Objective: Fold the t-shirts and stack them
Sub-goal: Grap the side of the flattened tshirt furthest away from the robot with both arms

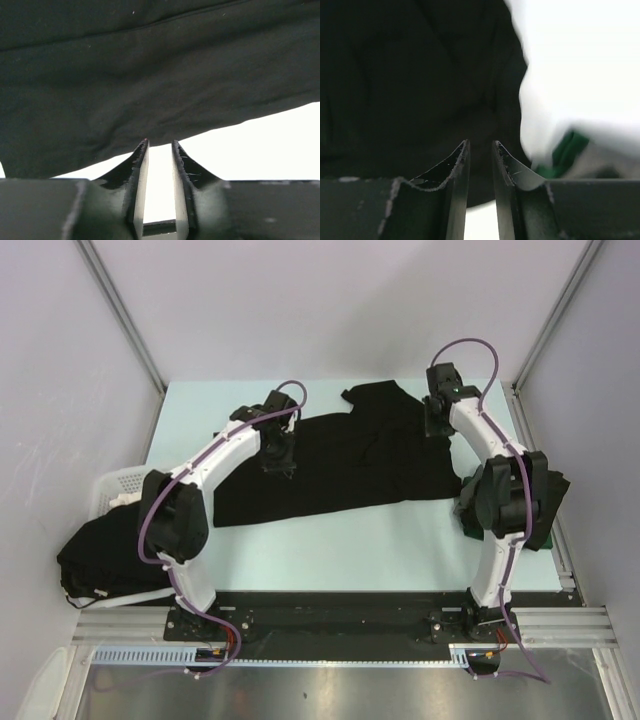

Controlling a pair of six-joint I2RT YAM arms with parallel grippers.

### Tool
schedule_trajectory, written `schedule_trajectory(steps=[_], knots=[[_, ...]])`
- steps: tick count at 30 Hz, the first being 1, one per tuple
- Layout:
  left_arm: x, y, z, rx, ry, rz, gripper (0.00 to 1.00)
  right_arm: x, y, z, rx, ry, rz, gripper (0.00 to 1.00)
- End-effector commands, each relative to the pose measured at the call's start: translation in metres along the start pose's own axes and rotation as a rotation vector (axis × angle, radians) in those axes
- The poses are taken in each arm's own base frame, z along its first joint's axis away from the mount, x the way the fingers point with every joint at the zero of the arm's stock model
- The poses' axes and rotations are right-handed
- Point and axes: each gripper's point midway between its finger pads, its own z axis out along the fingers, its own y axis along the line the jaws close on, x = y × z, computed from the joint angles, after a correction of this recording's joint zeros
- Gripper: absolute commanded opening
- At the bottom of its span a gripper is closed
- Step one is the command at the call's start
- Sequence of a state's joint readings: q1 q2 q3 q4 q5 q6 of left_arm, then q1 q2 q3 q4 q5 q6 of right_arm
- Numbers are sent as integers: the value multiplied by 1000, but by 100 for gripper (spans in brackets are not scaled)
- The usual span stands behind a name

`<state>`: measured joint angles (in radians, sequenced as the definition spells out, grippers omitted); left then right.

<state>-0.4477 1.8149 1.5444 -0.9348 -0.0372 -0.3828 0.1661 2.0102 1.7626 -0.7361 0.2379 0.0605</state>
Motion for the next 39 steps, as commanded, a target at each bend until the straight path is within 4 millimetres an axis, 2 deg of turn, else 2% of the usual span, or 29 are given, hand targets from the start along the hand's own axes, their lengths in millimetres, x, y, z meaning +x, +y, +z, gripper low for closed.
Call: schedule_trajectory(steps=[1, 3, 10, 14, 23, 30, 35, 39], knots=[[-12, -8, -23, 56, -86, 12, 32, 28, -7, -31, 25, 58, 38, 30], [-11, -9, -23, 57, -89, 16, 34, 48, -1, -32, 16, 110, 53, 30], [-10, -8, -28, 62, -93, 25, 36, 86, 22, -49, 5, 157, 28, 31], [-12, -8, -30, 61, -96, 30, 36, 108, 15, -49, 55, 219, -8, 32], [-14, -9, -32, 64, -98, 28, 37, 123, -3, -39, 131, 284, 5, 33], [-15, -7, -33, 49, -97, 26, 37, 138, -23, -16, 179, 352, 55, 33], [-18, -7, -36, 45, -104, 23, 38, 153, -33, 10, 207, 414, 69, 34], [-17, -6, -38, 36, -102, 15, 38, 158, -43, 26, 226, 424, 96, 34]])
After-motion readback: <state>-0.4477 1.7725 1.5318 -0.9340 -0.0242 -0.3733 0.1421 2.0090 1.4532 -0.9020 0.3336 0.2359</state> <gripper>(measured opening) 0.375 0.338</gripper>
